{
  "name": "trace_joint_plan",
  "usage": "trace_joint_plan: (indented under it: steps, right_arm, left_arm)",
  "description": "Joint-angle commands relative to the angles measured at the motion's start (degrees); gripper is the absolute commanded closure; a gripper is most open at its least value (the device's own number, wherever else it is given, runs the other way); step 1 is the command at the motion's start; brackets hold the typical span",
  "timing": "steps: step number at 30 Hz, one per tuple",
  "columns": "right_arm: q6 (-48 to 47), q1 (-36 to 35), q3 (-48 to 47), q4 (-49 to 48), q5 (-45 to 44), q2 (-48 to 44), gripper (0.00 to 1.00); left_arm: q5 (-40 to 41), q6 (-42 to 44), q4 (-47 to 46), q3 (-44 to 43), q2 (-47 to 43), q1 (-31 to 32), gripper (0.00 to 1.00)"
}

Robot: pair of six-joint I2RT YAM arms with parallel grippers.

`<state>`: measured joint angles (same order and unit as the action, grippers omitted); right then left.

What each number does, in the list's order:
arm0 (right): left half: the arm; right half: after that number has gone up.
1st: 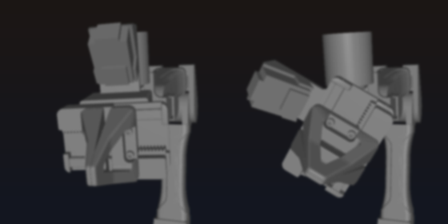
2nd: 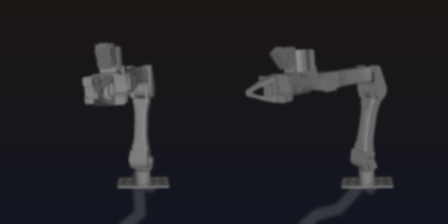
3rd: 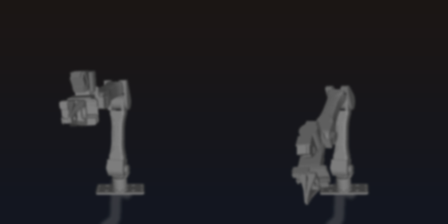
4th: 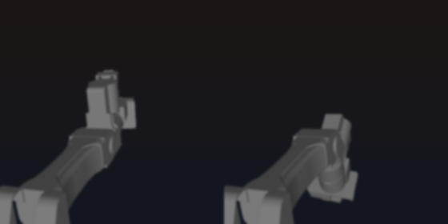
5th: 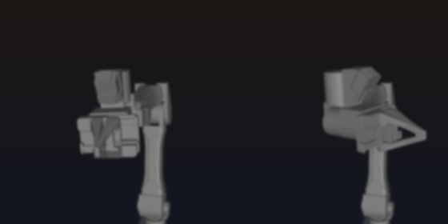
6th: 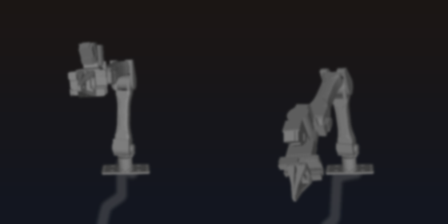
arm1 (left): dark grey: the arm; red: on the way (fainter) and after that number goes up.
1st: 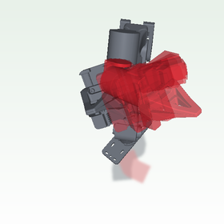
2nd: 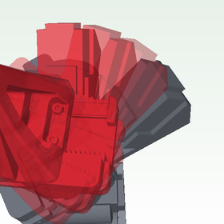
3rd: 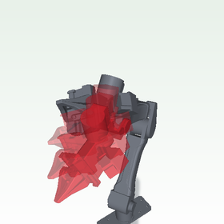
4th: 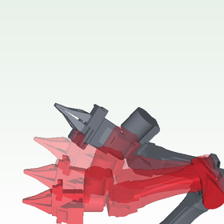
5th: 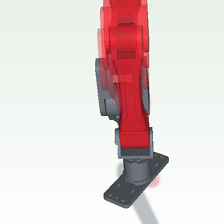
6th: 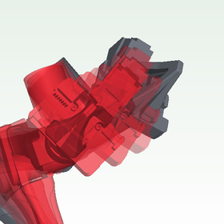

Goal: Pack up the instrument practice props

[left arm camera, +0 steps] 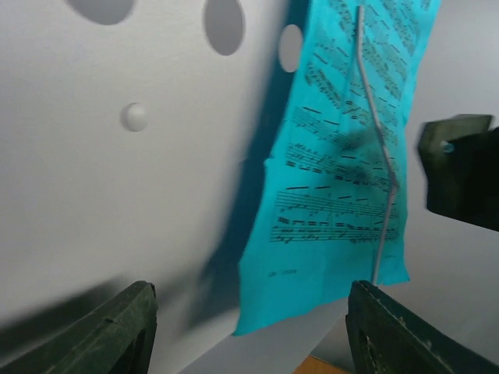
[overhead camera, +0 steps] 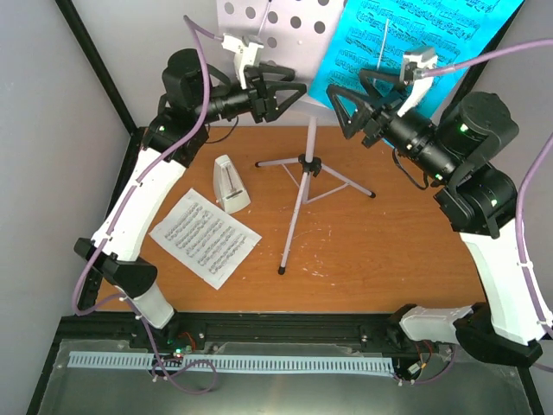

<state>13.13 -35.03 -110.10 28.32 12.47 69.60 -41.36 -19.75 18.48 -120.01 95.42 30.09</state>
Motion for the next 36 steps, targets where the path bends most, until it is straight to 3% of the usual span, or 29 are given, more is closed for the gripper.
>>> trace_joint_plan:
  steps: [1, 13, 26, 36]
  right_arm:
    - [-0.46, -0.26, -6.32, 6.15, -7.48, 2.16, 0.14]
    - [-4.30, 0.21, -12.85, 11.61, -19.06, 4.47, 0.20]
    - [-0.81, 8.05, -12.96, 12.16, -8.57, 7.08, 0.25]
    - [0.29, 8.24, -9.41, 8.49, -6.68, 6.85, 0.39]
  left_arm:
    - [0.20, -1.09, 0.09, -3.48, 0.19, 2.30, 0.33]
    - [0.77, -0.75, 1.44, -3.63, 1.20, 4.00, 0.37]
    - [3.21, -0.54, 2.78, -3.76, 2.18, 5.82, 0.42]
    - [-0.12, -1.97, 0.17, -4.04, 3.97, 6.63, 0.50]
